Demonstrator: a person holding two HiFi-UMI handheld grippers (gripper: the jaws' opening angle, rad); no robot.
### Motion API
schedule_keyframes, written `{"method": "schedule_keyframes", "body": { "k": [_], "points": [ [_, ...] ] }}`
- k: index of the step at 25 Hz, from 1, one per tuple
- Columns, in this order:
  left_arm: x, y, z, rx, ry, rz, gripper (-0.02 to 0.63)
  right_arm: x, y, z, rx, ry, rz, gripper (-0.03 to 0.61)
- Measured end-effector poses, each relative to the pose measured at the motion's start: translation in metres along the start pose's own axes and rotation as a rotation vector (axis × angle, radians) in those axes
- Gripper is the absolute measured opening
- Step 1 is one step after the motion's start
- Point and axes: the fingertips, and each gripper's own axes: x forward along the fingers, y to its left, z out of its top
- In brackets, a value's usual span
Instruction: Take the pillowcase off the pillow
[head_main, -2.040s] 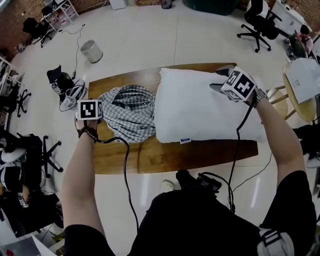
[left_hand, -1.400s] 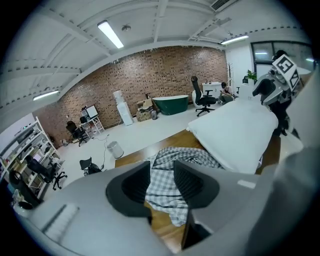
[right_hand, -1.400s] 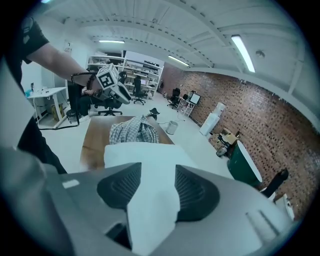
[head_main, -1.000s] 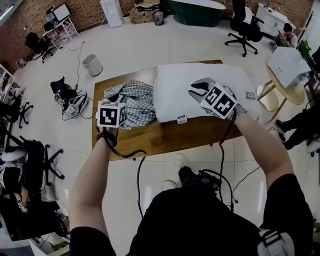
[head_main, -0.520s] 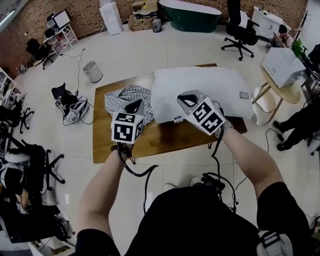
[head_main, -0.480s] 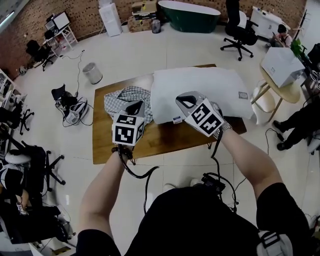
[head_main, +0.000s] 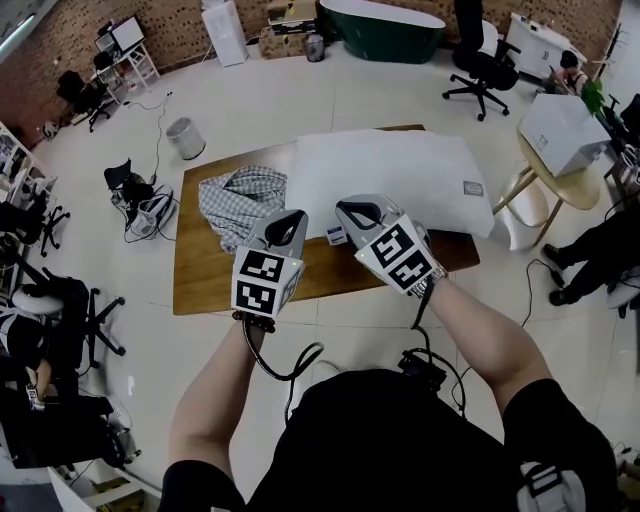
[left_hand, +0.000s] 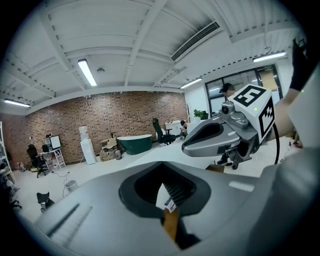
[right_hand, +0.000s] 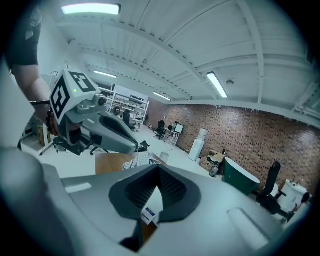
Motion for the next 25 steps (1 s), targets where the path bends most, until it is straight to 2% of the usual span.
{"method": "schedule_keyframes", "body": {
  "k": [7,14,25],
  "points": [
    [-0.001,-0.033,0.003,-0.016,-0.015,0.024,0.005,-0.034,0.007,0.007,0.007,-0.079,0.005,0.0],
    [-0.01,-0.061,0.014,-0.034,-0.049,0.05,0.005,-0.074,0.016,0.019,0.008,-0.159,-0.027,0.0],
    [-0.004,-0.089,0.017,-0.046,-0.054,0.053,0.004,-0.099,0.017,0.006,0.024,-0.172,-0.056,0.0]
  ]
}}
